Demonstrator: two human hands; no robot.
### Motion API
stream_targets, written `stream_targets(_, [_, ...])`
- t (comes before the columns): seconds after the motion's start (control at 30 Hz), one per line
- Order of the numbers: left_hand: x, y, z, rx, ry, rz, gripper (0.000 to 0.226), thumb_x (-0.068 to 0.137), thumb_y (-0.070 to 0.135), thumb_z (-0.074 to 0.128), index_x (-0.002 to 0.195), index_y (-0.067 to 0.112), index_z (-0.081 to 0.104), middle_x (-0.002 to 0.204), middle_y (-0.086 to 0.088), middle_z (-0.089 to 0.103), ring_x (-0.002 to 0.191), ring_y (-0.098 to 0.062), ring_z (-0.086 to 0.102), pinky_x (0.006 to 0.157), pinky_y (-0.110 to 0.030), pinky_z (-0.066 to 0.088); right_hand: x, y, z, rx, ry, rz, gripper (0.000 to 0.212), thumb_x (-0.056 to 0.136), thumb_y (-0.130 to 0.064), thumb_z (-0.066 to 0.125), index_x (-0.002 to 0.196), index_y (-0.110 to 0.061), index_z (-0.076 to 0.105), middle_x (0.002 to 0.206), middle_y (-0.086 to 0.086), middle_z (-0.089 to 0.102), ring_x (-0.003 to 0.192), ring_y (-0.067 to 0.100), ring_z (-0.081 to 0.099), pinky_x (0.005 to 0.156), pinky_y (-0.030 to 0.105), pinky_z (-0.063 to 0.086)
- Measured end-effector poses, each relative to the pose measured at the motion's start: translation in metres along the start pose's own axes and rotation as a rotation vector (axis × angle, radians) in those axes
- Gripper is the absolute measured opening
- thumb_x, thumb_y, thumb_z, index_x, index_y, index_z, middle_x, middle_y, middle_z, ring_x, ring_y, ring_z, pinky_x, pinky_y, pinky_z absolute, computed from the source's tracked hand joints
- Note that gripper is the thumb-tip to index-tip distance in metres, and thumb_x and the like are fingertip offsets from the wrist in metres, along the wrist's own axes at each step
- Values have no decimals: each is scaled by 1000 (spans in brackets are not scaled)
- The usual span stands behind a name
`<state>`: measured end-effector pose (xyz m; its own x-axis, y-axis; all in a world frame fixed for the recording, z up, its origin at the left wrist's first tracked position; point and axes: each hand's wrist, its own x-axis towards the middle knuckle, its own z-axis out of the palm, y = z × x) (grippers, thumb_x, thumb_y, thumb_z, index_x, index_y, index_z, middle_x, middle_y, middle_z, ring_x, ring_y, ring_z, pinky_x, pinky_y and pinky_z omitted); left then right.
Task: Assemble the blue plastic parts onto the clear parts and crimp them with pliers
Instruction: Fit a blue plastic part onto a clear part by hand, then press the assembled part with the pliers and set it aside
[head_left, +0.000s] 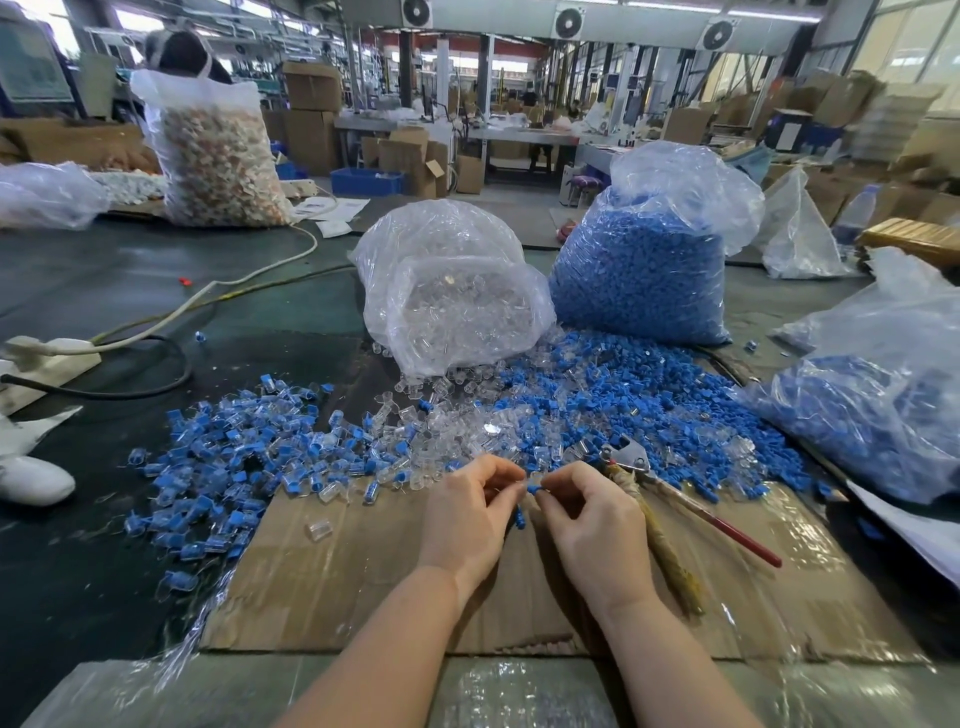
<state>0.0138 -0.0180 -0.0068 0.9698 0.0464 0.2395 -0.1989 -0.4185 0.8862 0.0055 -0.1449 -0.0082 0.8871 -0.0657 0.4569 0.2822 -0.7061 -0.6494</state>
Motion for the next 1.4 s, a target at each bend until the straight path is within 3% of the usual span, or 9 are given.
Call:
stream_targets(0.23, [1,0,0,-22,-54,-19,24,84,12,67,77,35,62,78,13,66,75,3,61,71,-8,47,-1,2,0,-22,-23,-30,5,80,-16,71,81,-15,66,76,-1,66,75,16,59,73,36,50])
stream_targets(0.43, [3,-2,0,-76,-31,-45,17,87,11,63,83,27,64,79,10,66,75,1,60,68,-9,47,-1,0,0,13,-17,-59,12,79,-22,74,89,-18,67,80,-7,64,76,11,58,73,31,51])
stream_targets(0.63, [3,-2,0,-97,-30,-66,12,87,10,62,86,22,66,80,5,67,77,-7,63,73,-20,53,0,-3,-2,21,-31,-116,18,78,-14,74,94,-17,69,86,-10,63,82,11,58,77,32,50])
stream_targets(1.27, [3,1,-1,-73,-18,-51,12,84,12,67,82,23,65,76,7,66,71,-1,61,66,-11,49,0,-3,-1,18,-34,-132,18,75,-12,76,92,-16,70,83,-10,62,81,10,58,76,29,50])
stream_targets(1.4, [2,1,-2,-107,1,-64,15,83,11,68,79,25,65,76,6,67,71,-4,61,66,-11,49,2,-5,-3,5,39,-119,22,75,-13,77,95,-13,68,85,-9,59,84,10,55,78,27,47])
